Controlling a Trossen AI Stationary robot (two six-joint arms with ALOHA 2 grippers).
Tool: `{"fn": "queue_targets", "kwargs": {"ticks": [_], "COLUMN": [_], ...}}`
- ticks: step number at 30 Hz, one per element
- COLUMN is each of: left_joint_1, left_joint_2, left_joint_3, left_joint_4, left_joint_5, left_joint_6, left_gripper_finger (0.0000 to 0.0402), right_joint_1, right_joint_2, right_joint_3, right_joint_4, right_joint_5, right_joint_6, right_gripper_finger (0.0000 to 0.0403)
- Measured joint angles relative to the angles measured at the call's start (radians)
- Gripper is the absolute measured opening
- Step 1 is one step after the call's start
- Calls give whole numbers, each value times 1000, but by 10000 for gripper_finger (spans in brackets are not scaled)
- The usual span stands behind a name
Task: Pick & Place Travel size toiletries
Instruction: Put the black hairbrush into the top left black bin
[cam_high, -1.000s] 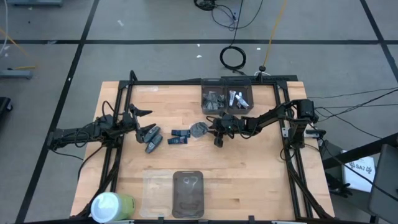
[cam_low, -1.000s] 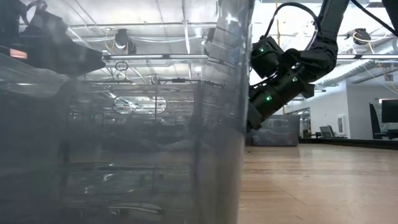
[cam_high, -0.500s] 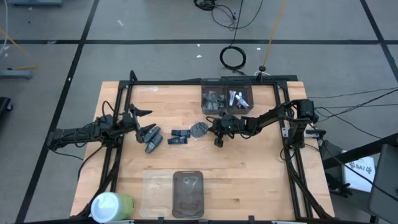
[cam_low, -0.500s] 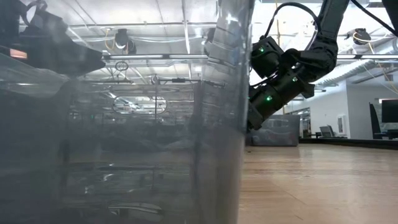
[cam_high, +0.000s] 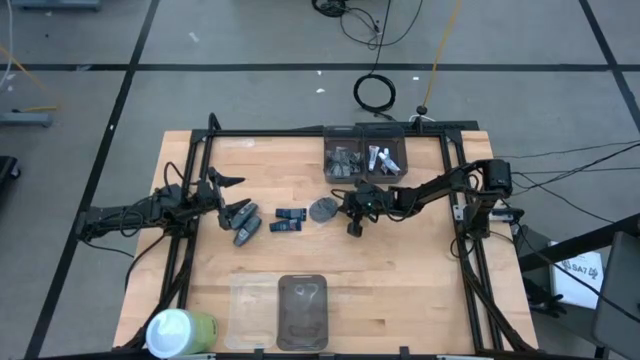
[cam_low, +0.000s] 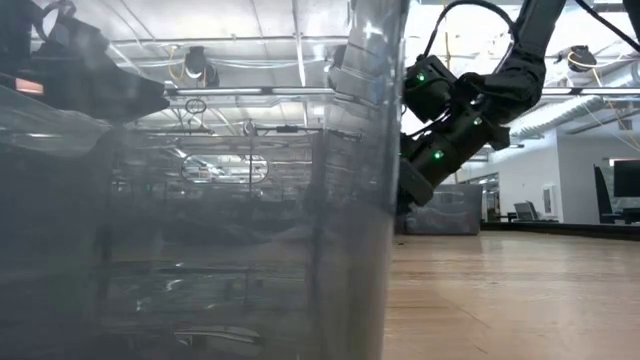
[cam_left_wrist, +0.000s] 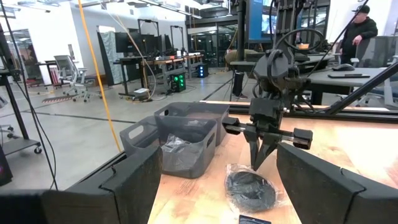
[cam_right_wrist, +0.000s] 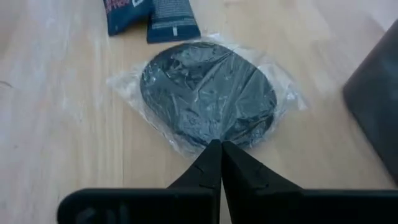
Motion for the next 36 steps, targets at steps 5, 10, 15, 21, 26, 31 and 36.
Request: {"fn": "queue_targets", "kwargs": {"ticks": [5, 10, 15, 21, 26, 31, 36], "left_joint_1": [0, 0, 0, 0, 0, 0, 0], "left_joint_2": [0, 0, 0, 0, 0, 0, 0], "left_joint_3": [0, 0, 0, 0, 0, 0, 0], "left_joint_4": [0, 0, 0, 0, 0, 0, 0], "left_joint_5": [0, 0, 0, 0, 0, 0, 0], "left_joint_6": [0, 0, 0, 0, 0, 0, 0], "left_gripper_finger": [310, 310, 310, 310, 310, 310, 310], "right_joint_1": [0, 0, 0, 0, 0, 0, 0], "right_joint_2": [-47, -105, -167, -240, -306, -376, -449], "right_joint_3": [-1, -2, -2, -36, -94, -163, -219], "right_joint_4": [-79, -146, -184, -163, -108, -34, 9], "right_joint_5": [0, 0, 1, 1, 1, 1, 1], "right_joint_6": [3, 1, -7, -11, -3, 0, 0], "right_gripper_finger": [0, 0, 0, 0, 0, 0, 0]}}
